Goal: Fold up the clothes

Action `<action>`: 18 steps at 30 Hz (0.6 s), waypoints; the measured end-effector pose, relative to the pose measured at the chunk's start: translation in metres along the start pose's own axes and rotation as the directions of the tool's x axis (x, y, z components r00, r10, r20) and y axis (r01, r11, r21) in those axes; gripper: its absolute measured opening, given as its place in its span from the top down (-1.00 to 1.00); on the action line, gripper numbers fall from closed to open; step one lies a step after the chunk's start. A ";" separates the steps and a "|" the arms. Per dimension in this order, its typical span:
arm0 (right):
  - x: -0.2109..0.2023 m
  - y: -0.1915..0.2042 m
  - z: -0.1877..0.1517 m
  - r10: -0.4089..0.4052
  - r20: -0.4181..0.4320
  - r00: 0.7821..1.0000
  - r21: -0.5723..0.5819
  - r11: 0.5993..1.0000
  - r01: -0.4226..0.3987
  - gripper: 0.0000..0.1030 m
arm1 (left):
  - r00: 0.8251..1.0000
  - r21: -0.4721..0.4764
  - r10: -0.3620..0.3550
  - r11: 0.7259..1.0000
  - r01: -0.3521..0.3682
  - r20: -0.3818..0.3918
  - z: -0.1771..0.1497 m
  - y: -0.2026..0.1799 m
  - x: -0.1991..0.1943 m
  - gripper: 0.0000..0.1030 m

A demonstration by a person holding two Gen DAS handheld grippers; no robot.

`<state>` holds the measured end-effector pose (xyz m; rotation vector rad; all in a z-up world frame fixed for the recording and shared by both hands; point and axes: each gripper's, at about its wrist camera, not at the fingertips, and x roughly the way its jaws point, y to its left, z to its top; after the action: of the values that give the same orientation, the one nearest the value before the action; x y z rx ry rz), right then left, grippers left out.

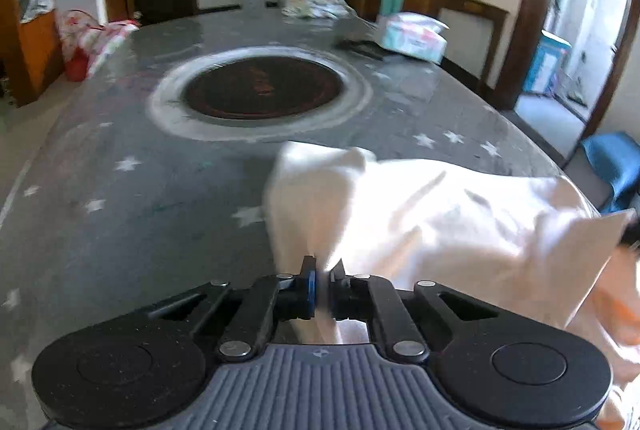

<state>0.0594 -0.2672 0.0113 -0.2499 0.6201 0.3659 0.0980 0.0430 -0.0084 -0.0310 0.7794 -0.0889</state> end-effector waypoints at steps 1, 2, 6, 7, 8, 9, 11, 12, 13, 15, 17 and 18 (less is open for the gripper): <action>-0.008 -0.008 -0.002 -0.036 0.010 0.999 0.016 0.999 0.036 0.91 | 1.000 -0.011 0.009 1.000 -0.009 0.012 -0.004 0.006 -0.010 0.88; -0.016 -0.016 -0.004 -0.067 0.016 0.998 0.033 0.997 0.066 0.91 | 1.000 -0.024 0.017 1.000 -0.016 0.022 -0.009 0.013 -0.020 0.89; -0.039 -0.037 -0.013 -0.149 0.010 0.989 0.093 0.985 0.148 0.91 | 0.998 -0.084 0.044 0.996 -0.039 0.052 -0.032 0.038 -0.062 0.89; -0.045 -0.042 -0.016 -0.167 0.004 0.986 0.107 0.980 0.165 0.91 | 0.997 -0.102 0.049 0.994 -0.043 0.055 -0.039 0.044 -0.073 0.89; -0.051 -0.047 -0.019 -0.183 -0.002 0.983 0.121 0.976 0.182 0.91 | 0.997 -0.119 0.059 0.992 -0.052 0.058 -0.047 0.050 -0.084 0.89; -0.053 -0.048 -0.023 -0.185 -0.019 0.983 0.124 0.975 0.186 0.91 | 0.995 -0.132 0.077 0.989 -0.068 0.060 -0.054 0.055 -0.094 0.89; -0.054 -0.046 -0.029 -0.183 -0.043 0.982 0.128 0.974 0.187 0.87 | 0.992 -0.160 0.112 0.982 -0.102 0.055 -0.070 0.065 -0.111 0.89; -0.054 -0.045 -0.033 -0.182 -0.055 0.982 0.130 0.974 0.188 0.82 | 0.991 -0.177 0.123 0.978 -0.112 0.049 -0.078 0.070 -0.120 0.89; -0.055 -0.044 -0.035 -0.175 -0.064 0.983 0.128 0.975 0.182 0.74 | 0.990 -0.192 0.133 0.974 -0.123 0.037 -0.085 0.075 -0.126 0.88; -0.058 -0.040 -0.037 -0.153 -0.062 0.986 0.130 0.978 0.160 0.68 | 0.988 -0.225 0.154 0.963 -0.149 0.005 -0.098 0.085 -0.138 0.82; -0.064 -0.036 -0.034 -0.136 -0.038 0.990 0.129 0.982 0.139 0.65 | 0.986 -0.277 0.165 0.947 -0.163 -0.015 -0.107 0.098 -0.149 0.63; -0.067 -0.034 -0.032 -0.128 -0.023 0.992 0.130 0.983 0.130 0.62 | 0.985 -0.304 0.174 0.937 -0.171 -0.015 -0.110 0.105 -0.156 0.53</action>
<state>0.0063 -0.3264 0.0308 -0.1662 0.6362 0.1977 -0.0826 0.1625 0.0165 -0.2558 0.7752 0.1995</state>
